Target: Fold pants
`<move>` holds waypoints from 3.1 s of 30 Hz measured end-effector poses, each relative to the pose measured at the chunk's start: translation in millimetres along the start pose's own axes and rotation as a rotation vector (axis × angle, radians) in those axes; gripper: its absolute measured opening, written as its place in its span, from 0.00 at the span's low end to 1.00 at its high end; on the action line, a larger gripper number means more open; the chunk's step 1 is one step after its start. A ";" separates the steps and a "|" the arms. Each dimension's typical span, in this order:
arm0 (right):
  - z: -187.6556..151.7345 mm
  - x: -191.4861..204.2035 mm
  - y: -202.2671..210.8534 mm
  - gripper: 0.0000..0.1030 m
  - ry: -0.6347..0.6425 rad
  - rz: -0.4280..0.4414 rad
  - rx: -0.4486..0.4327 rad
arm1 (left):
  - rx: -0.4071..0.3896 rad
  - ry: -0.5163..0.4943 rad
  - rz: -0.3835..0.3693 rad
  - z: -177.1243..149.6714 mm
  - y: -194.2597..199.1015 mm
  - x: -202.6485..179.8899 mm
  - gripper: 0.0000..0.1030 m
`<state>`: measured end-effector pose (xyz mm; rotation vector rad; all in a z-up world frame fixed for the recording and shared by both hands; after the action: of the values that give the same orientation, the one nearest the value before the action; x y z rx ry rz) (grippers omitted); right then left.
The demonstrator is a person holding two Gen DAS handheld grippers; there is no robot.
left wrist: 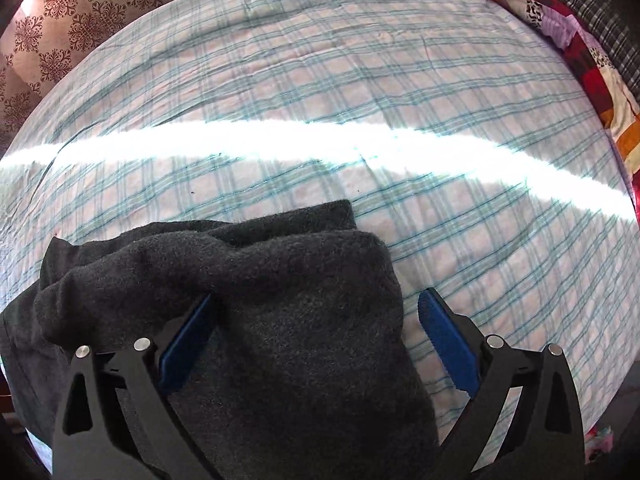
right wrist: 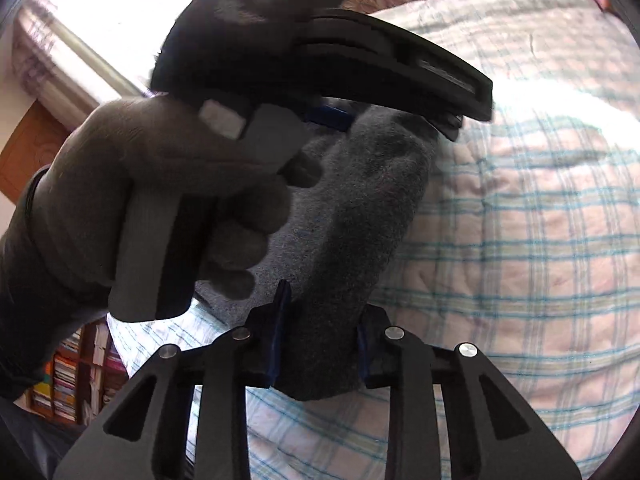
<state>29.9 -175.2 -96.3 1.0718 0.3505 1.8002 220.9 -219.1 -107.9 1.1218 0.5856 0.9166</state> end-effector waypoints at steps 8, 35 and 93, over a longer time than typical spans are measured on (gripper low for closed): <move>-5.1 20.4 2.5 0.25 0.060 -0.017 -0.018 | 0.074 -0.189 0.102 -4.6 0.7 -7.4 0.74; 85.2 264.9 -43.3 0.25 0.426 0.175 -0.074 | -0.359 0.322 -0.460 -76.0 161.3 282.3 0.24; 177.7 301.5 -308.6 0.87 0.617 0.155 0.134 | -0.437 0.679 0.084 -293.6 149.3 408.6 0.65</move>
<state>312.7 191.4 -39.0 0.6165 0.7818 2.2537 152.7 298.5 -53.3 0.4265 0.8353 1.4313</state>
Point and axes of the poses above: each gripper's, at about its wrist camera, not at the fingertips, and y roughly against the way its jaws point, x to its left, z to its top, the point moved 2 cm from there along -y, roughly the way its jaws point, and after that the axes turned 6 degrees about -x, right-handed, at the moved point
